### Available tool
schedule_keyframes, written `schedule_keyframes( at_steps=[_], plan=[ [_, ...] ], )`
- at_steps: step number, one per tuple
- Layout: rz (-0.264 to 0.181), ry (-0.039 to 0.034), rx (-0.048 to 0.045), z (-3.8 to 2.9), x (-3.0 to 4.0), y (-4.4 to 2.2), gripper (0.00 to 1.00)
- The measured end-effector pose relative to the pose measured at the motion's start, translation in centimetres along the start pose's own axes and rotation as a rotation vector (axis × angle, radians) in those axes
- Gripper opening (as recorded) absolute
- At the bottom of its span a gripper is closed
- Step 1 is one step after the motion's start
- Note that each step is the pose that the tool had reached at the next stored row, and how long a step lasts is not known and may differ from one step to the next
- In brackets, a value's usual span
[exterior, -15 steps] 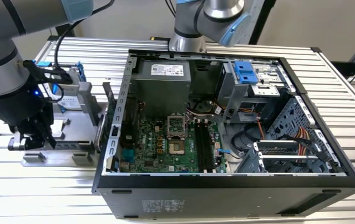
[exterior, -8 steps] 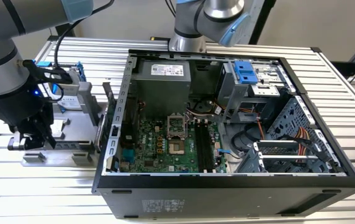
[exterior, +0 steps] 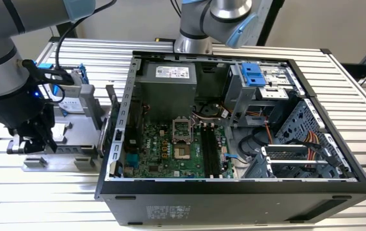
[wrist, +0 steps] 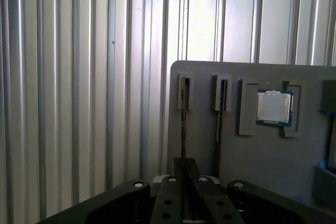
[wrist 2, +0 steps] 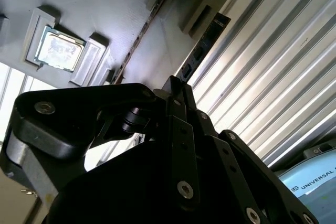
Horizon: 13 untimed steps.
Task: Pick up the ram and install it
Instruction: 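Pick up the ram and move it above insertion slot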
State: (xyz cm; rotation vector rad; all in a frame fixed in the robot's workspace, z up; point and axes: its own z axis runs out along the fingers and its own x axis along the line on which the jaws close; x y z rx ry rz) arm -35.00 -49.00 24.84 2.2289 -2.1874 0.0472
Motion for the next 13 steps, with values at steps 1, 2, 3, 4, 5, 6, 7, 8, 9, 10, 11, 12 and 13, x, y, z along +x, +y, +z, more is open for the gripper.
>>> schedule_keyframes(
  at_steps=[1,2,3,4,5,6,7,8,9,10,11,12,13],
  plan=[
    [0.000,0.0001,0.0000,-0.06,0.00,0.00,0.00],
    [0.000,0.0002,0.0001,-0.13,0.01,0.00,0.00],
    [0.000,0.0002,0.0000,-0.19,0.01,0.00,0.00],
    [0.000,0.0004,0.0000,-0.26,0.01,0.00,0.00],
    [0.000,0.0005,0.0000,-0.32,0.01,0.00,0.00],
    [0.000,0.0006,0.0000,-0.38,0.01,0.00,0.00],
    [0.000,0.0007,0.0001,-0.45,0.01,0.00,0.00],
    [0.000,0.0010,0.0000,-0.52,0.02,0.00,0.00],
    [0.000,0.0012,0.0000,-0.59,0.02,0.00,0.00],
    [0.000,0.0014,0.0001,-0.65,0.02,0.00,0.00],
    [0.000,0.0016,0.0000,-0.73,0.02,0.00,0.00],
    [0.000,0.0018,0.0000,-0.80,0.03,-0.01,0.00],
    [0.000,0.0019,0.0000,-0.87,0.03,-0.01,0.00]
  ],
)
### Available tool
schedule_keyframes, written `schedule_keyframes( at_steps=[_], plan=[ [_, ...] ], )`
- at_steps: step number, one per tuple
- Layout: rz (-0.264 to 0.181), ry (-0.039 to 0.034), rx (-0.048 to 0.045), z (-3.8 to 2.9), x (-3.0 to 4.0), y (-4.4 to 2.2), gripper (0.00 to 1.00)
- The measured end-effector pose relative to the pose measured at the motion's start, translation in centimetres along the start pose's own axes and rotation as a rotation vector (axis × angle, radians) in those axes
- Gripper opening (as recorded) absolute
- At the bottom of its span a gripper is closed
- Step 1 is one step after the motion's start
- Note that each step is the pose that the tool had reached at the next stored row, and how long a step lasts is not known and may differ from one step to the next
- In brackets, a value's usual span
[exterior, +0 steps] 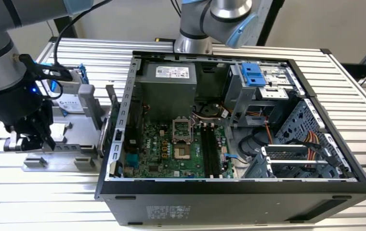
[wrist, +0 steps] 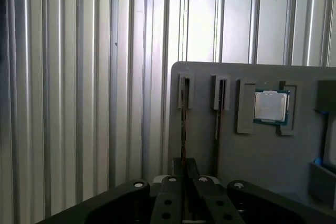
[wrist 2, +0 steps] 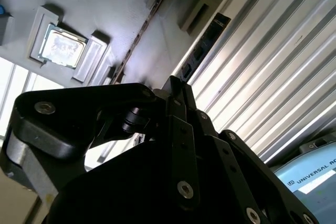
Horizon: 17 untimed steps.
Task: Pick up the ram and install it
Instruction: 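Pick up the ram and move it above insertion slot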
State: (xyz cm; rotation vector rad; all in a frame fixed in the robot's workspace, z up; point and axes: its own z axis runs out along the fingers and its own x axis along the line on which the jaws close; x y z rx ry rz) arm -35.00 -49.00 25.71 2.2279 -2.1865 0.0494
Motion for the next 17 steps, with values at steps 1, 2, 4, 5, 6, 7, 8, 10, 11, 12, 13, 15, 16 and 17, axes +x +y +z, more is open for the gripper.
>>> schedule_keyframes(
  at_steps=[1,2,4,5,6,7,8,10,11,12,13,15,16,17],
  plan=[
    [0.000,0.0001,0.0000,-0.07,0.00,0.00,0.00],
    [0.000,0.0003,0.0000,-0.14,0.00,0.00,0.00],
    [0.000,0.0006,0.0000,-0.29,0.01,0.00,0.00],
    [0.000,0.0008,0.0000,-0.35,0.01,0.00,0.00],
    [0.000,0.0009,0.0000,-0.42,0.01,0.00,0.00],
    [0.000,0.0011,0.0000,-0.48,0.02,0.00,0.00],
    [0.000,0.0013,0.0000,-0.54,0.02,0.00,0.00],
    [0.000,0.0018,0.0000,-0.67,0.02,0.00,0.00],
    [0.000,0.0019,0.0001,-0.72,0.02,0.00,0.00],
    [0.000,0.0023,0.0000,-0.77,0.03,0.00,0.00],
    [0.000,0.0026,0.0001,-0.82,0.03,-0.01,0.00],
    [0.000,0.0032,0.0000,-0.91,0.03,-0.01,0.00],
    [0.000,0.0036,0.0000,-0.95,0.03,-0.01,0.00],
    [0.000,0.0040,0.0000,-0.99,0.03,-0.01,0.00]
  ],
)
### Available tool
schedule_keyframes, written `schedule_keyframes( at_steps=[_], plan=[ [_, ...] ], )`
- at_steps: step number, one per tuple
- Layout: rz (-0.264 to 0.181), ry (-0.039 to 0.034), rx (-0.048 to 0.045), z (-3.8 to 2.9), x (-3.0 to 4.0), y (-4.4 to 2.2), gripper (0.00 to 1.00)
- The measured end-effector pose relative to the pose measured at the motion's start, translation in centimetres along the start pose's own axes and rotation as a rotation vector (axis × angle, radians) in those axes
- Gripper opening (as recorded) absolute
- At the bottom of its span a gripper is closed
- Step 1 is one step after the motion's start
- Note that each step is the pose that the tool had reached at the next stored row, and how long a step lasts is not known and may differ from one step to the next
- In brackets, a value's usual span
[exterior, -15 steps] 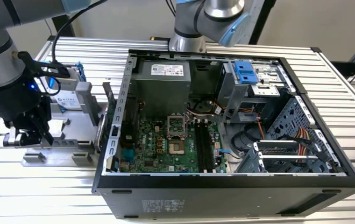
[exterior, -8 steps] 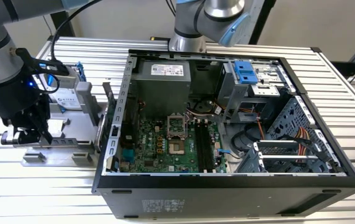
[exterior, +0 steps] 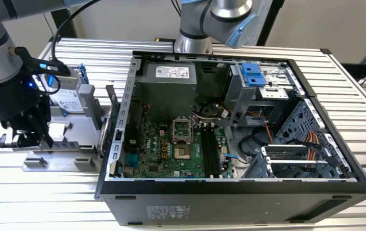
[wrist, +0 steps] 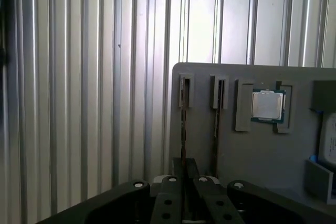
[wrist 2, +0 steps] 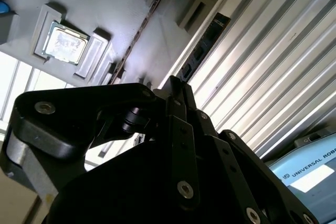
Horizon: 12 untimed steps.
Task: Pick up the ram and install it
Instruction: 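Pick up the ram and move it above insertion slot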
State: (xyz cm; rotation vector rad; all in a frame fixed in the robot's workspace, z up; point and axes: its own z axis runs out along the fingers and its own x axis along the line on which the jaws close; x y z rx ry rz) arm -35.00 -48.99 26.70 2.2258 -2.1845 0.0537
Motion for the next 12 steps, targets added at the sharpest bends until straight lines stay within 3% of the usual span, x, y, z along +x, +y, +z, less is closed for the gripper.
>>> schedule_keyframes(
  at_steps=[12],
  plan=[
    [0.000,0.0028,0.0000,-0.48,0.02,0.00,0.00]
  ],
)
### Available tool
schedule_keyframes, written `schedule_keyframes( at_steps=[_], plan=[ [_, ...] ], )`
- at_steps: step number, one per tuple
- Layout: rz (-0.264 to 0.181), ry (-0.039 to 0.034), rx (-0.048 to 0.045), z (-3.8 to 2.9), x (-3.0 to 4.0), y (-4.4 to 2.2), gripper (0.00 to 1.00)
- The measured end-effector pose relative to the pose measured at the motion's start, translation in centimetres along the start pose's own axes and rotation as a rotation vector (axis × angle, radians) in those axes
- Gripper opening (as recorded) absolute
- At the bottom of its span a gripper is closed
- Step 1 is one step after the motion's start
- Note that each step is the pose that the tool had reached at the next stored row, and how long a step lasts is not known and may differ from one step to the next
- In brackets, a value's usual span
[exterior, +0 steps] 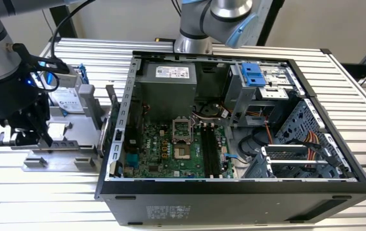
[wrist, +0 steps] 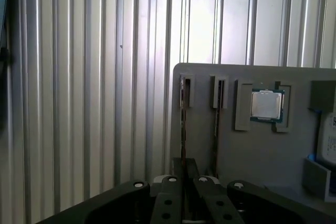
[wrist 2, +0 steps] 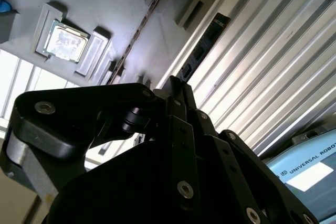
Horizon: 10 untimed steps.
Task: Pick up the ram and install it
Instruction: 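Pick up the ram and move it above insertion slot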
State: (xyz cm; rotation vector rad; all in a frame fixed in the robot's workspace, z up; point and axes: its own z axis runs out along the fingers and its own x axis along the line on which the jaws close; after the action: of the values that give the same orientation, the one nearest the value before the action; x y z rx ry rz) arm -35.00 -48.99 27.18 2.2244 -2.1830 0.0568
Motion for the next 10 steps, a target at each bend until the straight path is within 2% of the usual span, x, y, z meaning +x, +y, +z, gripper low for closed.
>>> schedule_keyframes(
  at_steps=[10],
  plan=[
    [0.000,0.0013,-0.0001,-0.44,0.02,0.00,0.00]
  ],
)
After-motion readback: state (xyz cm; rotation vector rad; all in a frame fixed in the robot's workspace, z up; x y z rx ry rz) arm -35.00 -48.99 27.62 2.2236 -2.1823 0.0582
